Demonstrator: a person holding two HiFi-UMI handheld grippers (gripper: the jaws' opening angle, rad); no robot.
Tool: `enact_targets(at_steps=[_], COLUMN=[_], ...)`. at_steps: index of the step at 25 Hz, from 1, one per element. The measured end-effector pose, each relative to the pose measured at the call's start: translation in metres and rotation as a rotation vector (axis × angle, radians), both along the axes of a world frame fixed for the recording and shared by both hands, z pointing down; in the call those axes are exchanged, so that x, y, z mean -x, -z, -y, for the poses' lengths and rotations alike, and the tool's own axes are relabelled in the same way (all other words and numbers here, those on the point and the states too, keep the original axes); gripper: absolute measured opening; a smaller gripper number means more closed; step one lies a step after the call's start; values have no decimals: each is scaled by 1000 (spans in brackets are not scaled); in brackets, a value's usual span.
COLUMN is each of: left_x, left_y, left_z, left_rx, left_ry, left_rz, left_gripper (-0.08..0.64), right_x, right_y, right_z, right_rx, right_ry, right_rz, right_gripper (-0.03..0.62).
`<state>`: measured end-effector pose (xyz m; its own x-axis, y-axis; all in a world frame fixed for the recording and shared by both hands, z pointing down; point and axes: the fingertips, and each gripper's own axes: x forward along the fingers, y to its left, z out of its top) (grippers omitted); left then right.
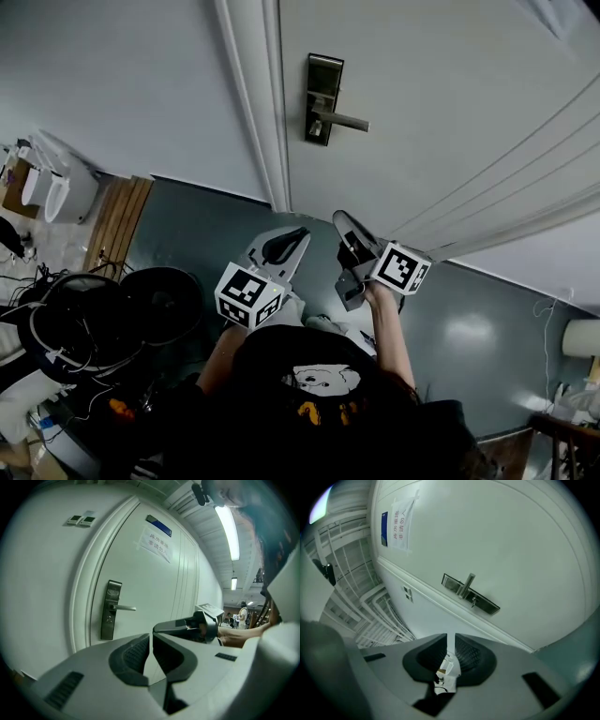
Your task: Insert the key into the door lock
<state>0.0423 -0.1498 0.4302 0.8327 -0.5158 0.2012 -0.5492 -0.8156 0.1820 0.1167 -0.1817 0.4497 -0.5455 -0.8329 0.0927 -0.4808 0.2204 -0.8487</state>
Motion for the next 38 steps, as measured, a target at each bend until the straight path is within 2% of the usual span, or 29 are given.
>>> enact_targets(at_steps=[7, 11, 19, 24, 31, 38], left_x=[-30, -34, -35, -19, -11, 26], left_y=[-4, -10, -19, -18, -21, -18], left_z=[-50, -77, -107, -121, -121, -149], left_rx=[13, 26, 48, 53, 66, 64], left_ry=[14, 32, 54, 54, 53, 29], left_rz=[21, 40, 83, 94, 98, 80], left_gripper=[26, 26, 26, 26, 26, 26], right_x=[-28, -31, -28, -14, -7, 34], right_y=[2, -3, -25, -24, -33, -29], right_z=[-52, -78, -111, -124, -133, -164], right_rx=[-10, -10, 23, 19, 24, 9], right_ry=[21, 43, 80, 83, 80, 68], right_rz=[5, -17, 1, -6, -90, -148], right_gripper=[40, 40, 39, 38, 34, 23])
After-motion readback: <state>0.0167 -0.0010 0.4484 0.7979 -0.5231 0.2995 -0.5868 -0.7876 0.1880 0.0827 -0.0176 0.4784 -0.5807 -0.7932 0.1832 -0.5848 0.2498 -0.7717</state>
